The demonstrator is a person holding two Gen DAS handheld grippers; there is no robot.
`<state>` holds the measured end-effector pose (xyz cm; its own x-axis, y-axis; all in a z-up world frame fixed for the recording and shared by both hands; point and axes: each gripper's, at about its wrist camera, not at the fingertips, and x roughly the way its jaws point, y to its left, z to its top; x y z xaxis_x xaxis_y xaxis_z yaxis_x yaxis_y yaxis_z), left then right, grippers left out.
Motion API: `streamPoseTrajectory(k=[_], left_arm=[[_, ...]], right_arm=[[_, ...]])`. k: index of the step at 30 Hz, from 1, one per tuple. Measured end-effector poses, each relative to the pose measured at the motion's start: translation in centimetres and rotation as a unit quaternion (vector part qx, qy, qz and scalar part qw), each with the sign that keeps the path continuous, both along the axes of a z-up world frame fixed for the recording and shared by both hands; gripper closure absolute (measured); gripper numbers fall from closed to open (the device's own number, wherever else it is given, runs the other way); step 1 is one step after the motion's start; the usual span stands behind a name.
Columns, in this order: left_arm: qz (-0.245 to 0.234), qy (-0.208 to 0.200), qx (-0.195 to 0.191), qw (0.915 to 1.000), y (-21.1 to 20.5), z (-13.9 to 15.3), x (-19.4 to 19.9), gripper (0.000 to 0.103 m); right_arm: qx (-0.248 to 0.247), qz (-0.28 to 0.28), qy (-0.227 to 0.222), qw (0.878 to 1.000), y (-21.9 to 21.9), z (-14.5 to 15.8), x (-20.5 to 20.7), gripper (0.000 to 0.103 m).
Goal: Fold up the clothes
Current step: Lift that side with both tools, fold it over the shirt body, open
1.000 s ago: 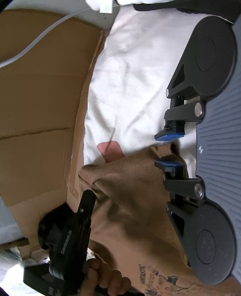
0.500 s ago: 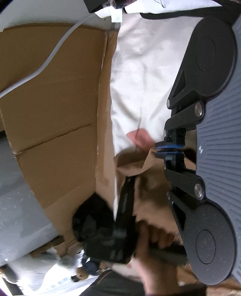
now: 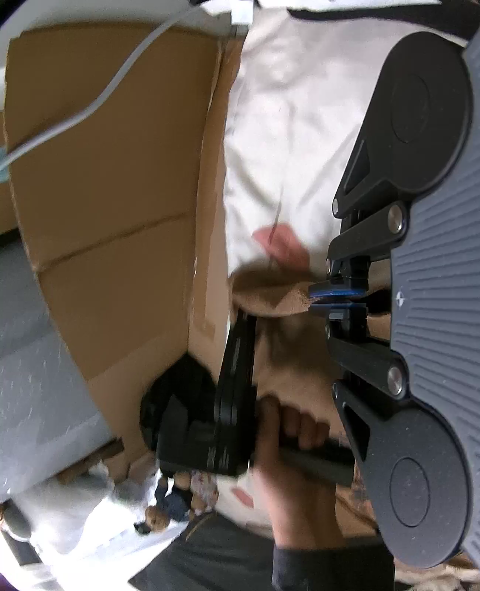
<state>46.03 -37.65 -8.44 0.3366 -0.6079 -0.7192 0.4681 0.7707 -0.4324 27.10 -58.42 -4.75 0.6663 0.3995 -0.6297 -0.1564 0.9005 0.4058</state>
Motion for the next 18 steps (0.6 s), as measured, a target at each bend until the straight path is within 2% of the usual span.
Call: streamPoseTrajectory(k=[4,6,11,15,18], left_arm=[[0.019,0.008,-0.006,0.9998,-0.3,-0.4,0.7,0.101],[0.02,0.003,0.004,0.9998,-0.7,-0.3,0.9,0.101],[0.028,0.019,0.01,0.9994,-0.8,0.2,1.2,0.101],[0.033,0.037,-0.014,0.9987,0.5,1.3,1.8,0.1],[0.035,0.024,-0.029,0.9987,1.7,2.9,1.9,0.098]], right_arm=[[0.011,0.02,-0.004,1.0,1.3,0.4,0.2,0.1],[0.012,0.029,-0.005,0.999,2.3,0.5,0.3,0.1],[0.031,0.052,-0.009,0.998,5.3,1.2,1.0,0.1],[0.042,0.057,-0.019,0.997,7.5,2.2,1.4,0.1],[0.041,0.053,-0.02,0.998,8.6,2.4,1.8,0.1]])
